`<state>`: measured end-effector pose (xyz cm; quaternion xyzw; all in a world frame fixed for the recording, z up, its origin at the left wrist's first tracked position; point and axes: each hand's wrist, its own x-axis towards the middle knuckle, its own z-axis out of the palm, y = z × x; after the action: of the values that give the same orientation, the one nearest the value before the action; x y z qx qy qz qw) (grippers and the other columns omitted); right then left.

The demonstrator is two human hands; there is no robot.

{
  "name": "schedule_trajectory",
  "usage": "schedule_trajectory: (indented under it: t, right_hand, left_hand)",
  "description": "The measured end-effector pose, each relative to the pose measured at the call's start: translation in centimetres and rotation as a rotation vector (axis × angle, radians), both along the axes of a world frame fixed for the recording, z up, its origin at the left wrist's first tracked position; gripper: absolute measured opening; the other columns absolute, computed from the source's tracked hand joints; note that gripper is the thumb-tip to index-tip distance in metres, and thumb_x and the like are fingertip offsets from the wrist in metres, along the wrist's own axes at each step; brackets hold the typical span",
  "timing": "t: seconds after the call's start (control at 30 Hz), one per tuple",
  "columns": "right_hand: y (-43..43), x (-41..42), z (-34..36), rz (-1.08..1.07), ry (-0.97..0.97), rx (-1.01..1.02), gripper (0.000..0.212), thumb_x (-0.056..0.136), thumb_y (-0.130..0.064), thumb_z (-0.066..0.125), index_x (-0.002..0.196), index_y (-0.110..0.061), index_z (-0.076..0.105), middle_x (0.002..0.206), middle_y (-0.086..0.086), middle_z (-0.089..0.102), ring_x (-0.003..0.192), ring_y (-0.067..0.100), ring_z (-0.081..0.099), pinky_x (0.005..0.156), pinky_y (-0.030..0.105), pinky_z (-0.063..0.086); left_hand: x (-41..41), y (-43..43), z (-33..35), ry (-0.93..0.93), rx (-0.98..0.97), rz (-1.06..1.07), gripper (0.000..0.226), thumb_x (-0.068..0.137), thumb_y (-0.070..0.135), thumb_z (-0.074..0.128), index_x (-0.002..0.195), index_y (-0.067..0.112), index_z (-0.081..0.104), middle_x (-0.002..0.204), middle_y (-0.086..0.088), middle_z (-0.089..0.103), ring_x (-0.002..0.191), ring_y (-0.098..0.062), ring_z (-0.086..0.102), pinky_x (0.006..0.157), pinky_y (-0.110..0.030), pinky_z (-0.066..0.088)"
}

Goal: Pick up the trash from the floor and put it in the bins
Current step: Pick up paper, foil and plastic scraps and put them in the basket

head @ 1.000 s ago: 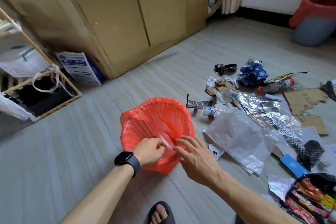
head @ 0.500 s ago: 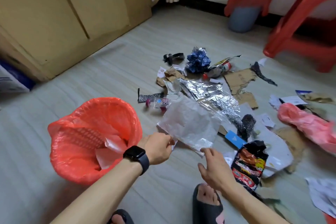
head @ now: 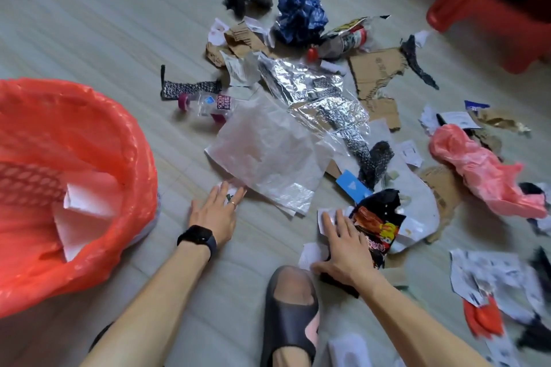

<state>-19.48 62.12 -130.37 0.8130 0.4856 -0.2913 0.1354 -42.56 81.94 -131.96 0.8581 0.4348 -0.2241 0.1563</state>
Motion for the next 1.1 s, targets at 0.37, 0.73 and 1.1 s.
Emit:
schedule_trajectory:
  t: [0.37, 0.73, 1.1]
  right_hand:
    - [-0.7, -2.3, -1.0, 0.131, -0.120, 0.215, 0.033, 0.069, -0.030, 0.081, 0.098, -0.032, 0.067, 0.096, 0.001, 0.064, 0.075, 0.029, 0.060, 0.057, 0.034, 0.045]
    - [-0.3, -2.3, 2.1, 0.074, -0.015, 0.234, 0.031, 0.099, -0.022, 0.040, 0.128, -0.030, 0.046, 0.093, 0.011, 0.066, 0.081, 0.035, 0.064, 0.059, 0.037, 0.041]
    - [2.2, -3.5, 3.6, 0.043, 0.097, 0.447, 0.029, 0.103, -0.029, 0.042, 0.132, -0.029, 0.039, 0.078, 0.011, 0.068, 0.068, 0.036, 0.063, 0.056, 0.043, 0.051]
  left_hand:
    - [-2.1, -5.8, 0.2, -0.020, 0.044, -0.026, 0.073, 0.043, 0.024, 0.090, 0.113, 0.018, 0.072, 0.078, -0.001, 0.072, 0.044, -0.023, 0.059, 0.037, -0.023, 0.036]
    - [-4.7, -10.0, -0.5, -0.031, 0.156, -0.062, 0.065, 0.039, 0.008, 0.093, 0.099, 0.027, 0.078, 0.070, -0.008, 0.058, 0.055, -0.027, 0.056, 0.043, -0.028, 0.042]
    - [-3.5, -6.8, 1.1, -0.002, -0.096, -0.129, 0.065, 0.097, 0.021, 0.053, 0.152, 0.029, 0.021, 0.163, -0.002, 0.004, 0.136, -0.027, 0.032, 0.105, -0.038, 0.037]
